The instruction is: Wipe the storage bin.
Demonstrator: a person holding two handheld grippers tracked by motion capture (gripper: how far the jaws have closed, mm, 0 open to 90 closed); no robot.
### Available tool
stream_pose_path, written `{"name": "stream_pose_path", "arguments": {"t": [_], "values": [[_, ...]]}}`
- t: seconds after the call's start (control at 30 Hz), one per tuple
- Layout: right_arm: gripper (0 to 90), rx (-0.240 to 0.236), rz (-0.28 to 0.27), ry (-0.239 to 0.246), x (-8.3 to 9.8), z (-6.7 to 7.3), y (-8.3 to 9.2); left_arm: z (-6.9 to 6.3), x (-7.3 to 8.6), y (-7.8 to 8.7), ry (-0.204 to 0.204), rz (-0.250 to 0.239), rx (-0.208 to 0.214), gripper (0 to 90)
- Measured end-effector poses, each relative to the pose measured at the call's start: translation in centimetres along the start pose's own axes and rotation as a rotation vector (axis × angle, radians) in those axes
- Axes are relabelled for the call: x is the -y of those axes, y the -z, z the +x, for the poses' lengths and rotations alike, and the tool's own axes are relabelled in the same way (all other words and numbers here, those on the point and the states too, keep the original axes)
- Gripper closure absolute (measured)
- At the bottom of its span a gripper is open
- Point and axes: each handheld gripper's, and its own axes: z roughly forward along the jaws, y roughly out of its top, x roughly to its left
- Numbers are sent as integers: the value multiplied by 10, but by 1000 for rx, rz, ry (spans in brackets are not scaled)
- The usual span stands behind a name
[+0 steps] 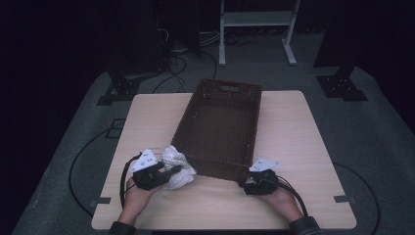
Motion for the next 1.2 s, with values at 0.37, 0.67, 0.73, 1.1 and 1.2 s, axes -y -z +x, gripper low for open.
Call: {"name": "stream_pose_path", "arguments": {"t": [0.37,0.67,0.73,1.1,1.2], "values": [[311,0,0,0,0,0,0,-5,-3,-5,-14,-3,31,690],[311,0,1,-1,0,0,0,1,9,-26,-8,103,33,688],[311,0,1,-1,0,0,0,2,11,-27,-4,113,35,688],[311,0,1,-1,0,0,0,5,21,-41,2,201,38,688],[311,0,1,-1,0,0,0,5,24,-47,3,225,45,687]]}}
